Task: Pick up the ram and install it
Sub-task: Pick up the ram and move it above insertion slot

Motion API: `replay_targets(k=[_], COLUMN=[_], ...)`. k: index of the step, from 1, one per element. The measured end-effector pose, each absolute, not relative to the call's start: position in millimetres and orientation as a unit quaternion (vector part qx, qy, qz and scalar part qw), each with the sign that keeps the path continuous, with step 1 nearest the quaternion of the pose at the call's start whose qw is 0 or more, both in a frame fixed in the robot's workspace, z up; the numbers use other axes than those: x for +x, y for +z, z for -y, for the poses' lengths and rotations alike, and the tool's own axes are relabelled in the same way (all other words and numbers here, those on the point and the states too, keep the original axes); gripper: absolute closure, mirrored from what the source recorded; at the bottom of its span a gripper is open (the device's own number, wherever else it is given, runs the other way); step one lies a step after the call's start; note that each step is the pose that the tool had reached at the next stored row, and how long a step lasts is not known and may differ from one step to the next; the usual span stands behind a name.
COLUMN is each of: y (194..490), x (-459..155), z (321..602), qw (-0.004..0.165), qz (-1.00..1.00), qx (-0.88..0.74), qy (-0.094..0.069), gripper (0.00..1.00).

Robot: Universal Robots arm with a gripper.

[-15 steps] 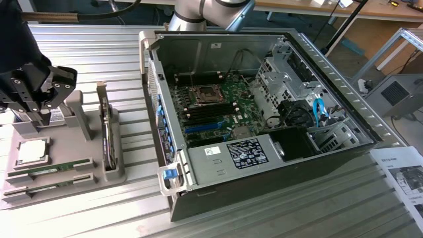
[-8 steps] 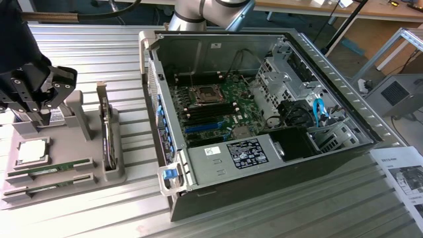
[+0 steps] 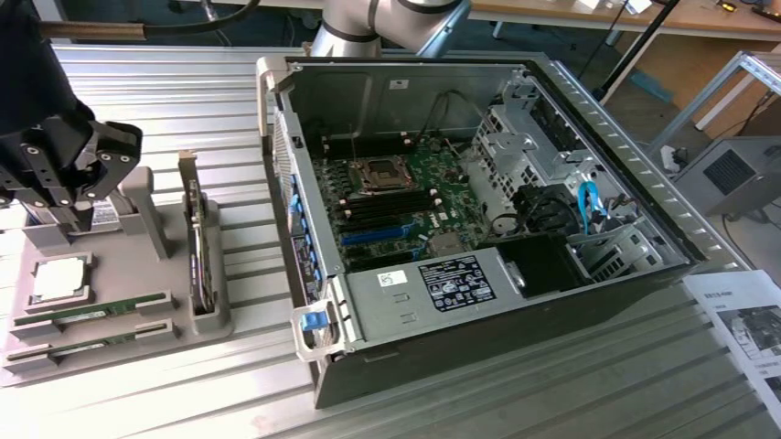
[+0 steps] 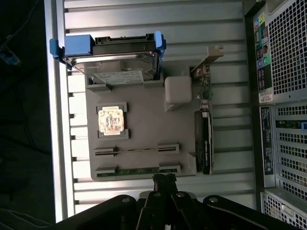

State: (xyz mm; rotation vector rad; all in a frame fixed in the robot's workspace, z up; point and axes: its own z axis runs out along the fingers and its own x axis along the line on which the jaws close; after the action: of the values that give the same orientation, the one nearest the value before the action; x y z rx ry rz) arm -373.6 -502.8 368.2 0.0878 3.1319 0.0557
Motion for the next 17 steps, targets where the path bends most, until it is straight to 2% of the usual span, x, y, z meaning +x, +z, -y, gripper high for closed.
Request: replay_targets(k=[17], y=[368.1], x=[-373.6], z=[502.8], qw=[0.003], qz=[-0.999], qx=[-0.046], qy=[0.018], gripper=[0.89])
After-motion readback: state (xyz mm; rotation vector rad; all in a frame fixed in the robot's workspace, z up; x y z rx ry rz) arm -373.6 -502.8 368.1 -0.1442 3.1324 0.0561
